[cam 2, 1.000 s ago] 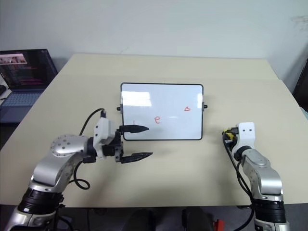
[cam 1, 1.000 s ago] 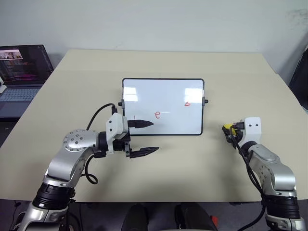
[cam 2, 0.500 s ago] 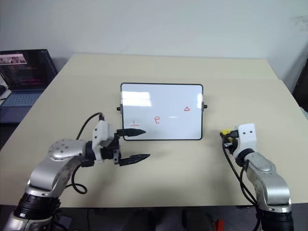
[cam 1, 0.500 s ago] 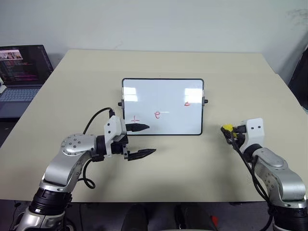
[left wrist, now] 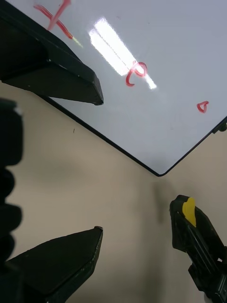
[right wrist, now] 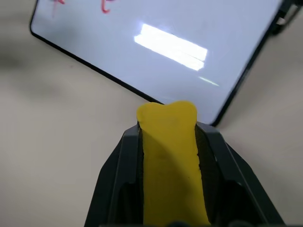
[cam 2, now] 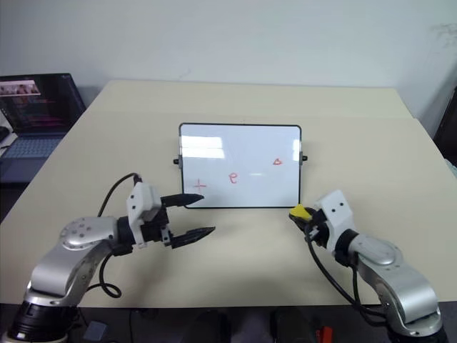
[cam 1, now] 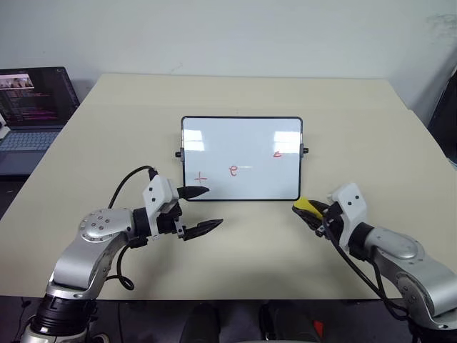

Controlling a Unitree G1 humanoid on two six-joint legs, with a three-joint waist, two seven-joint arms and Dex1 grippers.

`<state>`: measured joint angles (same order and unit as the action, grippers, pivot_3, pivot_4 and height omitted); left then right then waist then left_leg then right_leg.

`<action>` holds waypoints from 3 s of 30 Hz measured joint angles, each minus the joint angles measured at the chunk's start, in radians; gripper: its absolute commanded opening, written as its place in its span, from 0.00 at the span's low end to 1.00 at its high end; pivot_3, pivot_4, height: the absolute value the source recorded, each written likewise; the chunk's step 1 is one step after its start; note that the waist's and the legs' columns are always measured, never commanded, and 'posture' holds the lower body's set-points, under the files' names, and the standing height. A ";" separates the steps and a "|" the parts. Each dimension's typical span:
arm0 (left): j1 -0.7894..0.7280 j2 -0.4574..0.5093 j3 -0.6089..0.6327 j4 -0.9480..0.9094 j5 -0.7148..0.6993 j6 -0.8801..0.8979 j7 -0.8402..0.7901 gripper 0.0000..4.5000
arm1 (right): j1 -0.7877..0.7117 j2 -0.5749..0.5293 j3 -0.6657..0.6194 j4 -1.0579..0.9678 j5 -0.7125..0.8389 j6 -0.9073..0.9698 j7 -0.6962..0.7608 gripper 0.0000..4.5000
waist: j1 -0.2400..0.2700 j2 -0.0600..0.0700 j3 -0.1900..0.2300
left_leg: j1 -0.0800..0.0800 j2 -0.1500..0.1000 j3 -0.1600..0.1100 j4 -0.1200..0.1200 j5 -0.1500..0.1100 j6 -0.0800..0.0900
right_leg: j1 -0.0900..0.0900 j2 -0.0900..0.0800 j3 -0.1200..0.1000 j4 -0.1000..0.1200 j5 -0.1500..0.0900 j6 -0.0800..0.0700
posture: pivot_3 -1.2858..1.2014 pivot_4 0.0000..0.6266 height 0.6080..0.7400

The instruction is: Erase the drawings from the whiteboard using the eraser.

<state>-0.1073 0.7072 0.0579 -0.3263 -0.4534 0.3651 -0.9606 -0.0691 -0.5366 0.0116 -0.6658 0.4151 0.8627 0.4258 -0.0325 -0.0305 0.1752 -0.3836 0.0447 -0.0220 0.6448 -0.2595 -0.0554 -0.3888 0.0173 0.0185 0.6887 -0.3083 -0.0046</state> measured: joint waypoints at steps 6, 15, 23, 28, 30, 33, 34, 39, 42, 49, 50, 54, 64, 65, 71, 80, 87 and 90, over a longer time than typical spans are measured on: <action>0.122 0.015 0.085 -0.083 -0.013 0.039 0.058 1.00 | -0.091 0.000 0.071 0.034 0.000 -0.016 0.049 0.25 | 0.002 0.000 0.000 | 0.000 0.000 -0.001 0.000 0.000 0.000 | 0.000 0.000 -0.001 -0.001 0.000 0.000 | 0.52 0.24 1.00; 0.213 0.013 0.139 -0.137 -0.013 0.062 0.127 1.00 | -0.171 0.018 0.133 0.129 -0.014 -0.080 0.099 0.25 | 0.004 -0.001 0.000 | 0.000 0.000 -0.001 0.000 0.000 0.000 | 0.000 -0.001 -0.001 0.000 0.000 0.000 | 0.52 0.24 1.00; 0.272 0.014 0.212 -0.104 -0.010 0.046 0.139 1.00 | -0.236 0.019 0.237 0.203 -0.133 -0.208 0.129 0.25 | 0.003 -0.001 0.001 | 0.000 0.000 -0.001 0.000 0.000 0.000 | 0.000 -0.001 -0.001 0.000 0.002 -0.003 | 0.52 0.24 1.00; 0.265 0.021 0.216 -0.036 0.005 0.033 0.120 1.00 | -0.328 0.061 0.329 0.283 -0.278 -0.331 0.112 0.25 | 0.001 -0.001 0.001 | 0.000 0.000 0.000 0.000 0.000 0.000 | 0.000 -0.001 -0.001 0.000 0.002 -0.004 | 0.52 0.24 1.00; 0.255 0.026 0.217 -0.021 0.008 0.021 0.117 1.00 | -0.387 0.100 0.383 0.323 -0.329 -0.365 0.115 0.25 | -0.001 -0.001 0.001 | 0.001 0.001 0.000 0.000 0.000 0.000 | 0.000 0.000 -0.001 0.001 0.003 -0.005 | 0.52 0.24 1.00; 0.253 0.031 0.219 -0.015 0.009 0.013 0.111 1.00 | -0.457 0.152 0.455 0.368 -0.381 -0.398 0.135 0.25 | 0.001 -0.001 0.001 | 0.000 0.001 -0.001 0.000 0.000 0.000 | -0.001 -0.001 -0.001 0.000 0.003 -0.005 | 0.52 0.24 1.00; 0.252 0.032 0.219 -0.014 0.010 0.012 0.110 1.00 | -0.471 0.164 0.464 0.382 -0.391 -0.400 0.141 0.25 | 0.002 -0.001 0.001 | 0.000 0.001 -0.001 0.000 0.000 0.000 | -0.001 -0.001 -0.001 0.000 0.003 -0.005 | 0.52 0.24 1.00; 0.250 0.034 0.220 0.012 0.014 -0.001 0.105 1.00 | -0.579 0.244 0.516 0.525 -0.449 -0.435 0.166 0.25 | 0.003 -0.001 0.001 | 0.000 0.000 0.000 0.000 0.000 0.000 | 0.000 -0.002 -0.001 0.001 0.003 -0.006 | 0.52 0.24 1.00; 0.249 0.034 0.220 0.016 0.017 -0.003 0.105 1.00 | -0.656 0.304 0.539 0.626 -0.485 -0.471 0.176 0.25 | 0.001 -0.001 0.001 | 0.001 0.001 -0.001 0.000 0.000 0.000 | -0.001 -0.001 -0.002 0.002 0.003 -0.006 | 0.52 0.24 1.00; 0.249 0.034 0.219 0.017 0.022 -0.007 0.099 1.00 | -0.751 0.393 0.563 0.873 -0.569 -0.577 0.172 0.25 | 0.001 -0.001 0.001 | 0.000 0.000 0.000 0.000 0.000 0.000 | -0.001 -0.002 -0.002 0.002 0.003 -0.006 | 0.52 0.24 1.00; 0.251 0.034 0.219 0.018 0.023 -0.007 0.098 1.00 | -0.764 0.404 0.563 0.912 -0.586 -0.594 0.162 0.25 | 0.001 0.000 0.001 | 0.001 0.000 0.000 0.000 0.000 0.000 | -0.001 -0.002 -0.002 0.002 0.003 -0.006 | 0.52 0.24 1.00; 0.251 0.035 0.219 0.018 0.024 -0.011 0.095 1.00 | -0.816 0.450 0.561 1.024 -0.631 -0.639 0.121 0.25 | 0.000 0.000 0.001 | 0.001 0.001 -0.001 0.000 0.000 0.000 | -0.002 -0.002 -0.002 0.003 0.003 -0.006 | 0.52 0.24 1.00; 0.230 0.037 0.219 0.028 0.033 -0.026 0.075 1.00 | -0.888 0.468 0.591 1.169 -0.720 -0.701 0.180 0.25 | 0.001 0.000 0.001 | 0.001 0.001 0.000 0.000 0.000 0.000 | -0.001 -0.002 -0.002 0.004 0.003 -0.006 | 0.52 0.24 1.00; 0.229 0.037 0.218 0.028 0.035 -0.027 0.075 1.00 | -0.885 0.466 0.603 1.167 -0.727 -0.702 0.201 0.25 | 0.000 0.000 0.001 | 0.002 0.001 0.000 0.000 0.000 0.000 | -0.001 -0.002 -0.002 0.005 0.003 -0.007 | 0.52 0.24 1.00; 0.229 0.037 0.215 0.031 0.038 -0.028 0.072 1.00 | -0.865 0.457 0.620 1.159 -0.765 -0.726 0.229 0.25 | 0.001 0.000 0.001 | 0.002 0.000 0.000 0.001 0.000 0.000 | -0.001 -0.002 -0.002 0.007 0.003 -0.007 | 0.52 0.24 1.00; 0.229 0.036 0.212 0.046 0.040 -0.036 0.063 1.00 | -0.927 0.465 0.582 1.230 -0.819 -0.792 0.140 0.25 | 0.001 0.000 0.001 | 0.003 0.000 0.000 0.000 0.000 0.000 | -0.002 -0.002 -0.002 0.008 0.003 -0.007 | 0.52 0.24 1.00; 0.230 0.036 0.212 0.049 0.041 -0.044 0.061 1.00 | -0.869 0.473 0.609 1.192 -0.824 -0.779 0.247 0.25 | 0.001 0.000 0.001 | 0.003 0.001 -0.001 0.001 0.000 0.000 | -0.002 -0.002 -0.002 0.009 0.003 -0.007 | 0.52 0.24 1.00; 0.230 0.036 0.212 0.049 0.041 -0.046 0.055 1.00 | -0.881 0.496 0.599 1.221 -0.830 -0.800 0.179 0.25 | 0.000 0.000 0.001 | 0.003 0.001 -0.001 0.001 0.000 0.000 | -0.002 -0.002 -0.002 0.009 0.003 -0.007 | 0.52 0.24 1.00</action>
<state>0.1231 0.7435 0.2696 -0.2773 -0.4122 0.3193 -0.9051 -0.9506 -0.0404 0.6107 0.5555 -0.4153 0.0623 0.6050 -0.0323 -0.0306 0.1762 -0.3805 0.0454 -0.0229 0.6454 -0.2595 -0.0557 -0.3904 0.0154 0.0164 0.6976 -0.3056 -0.0117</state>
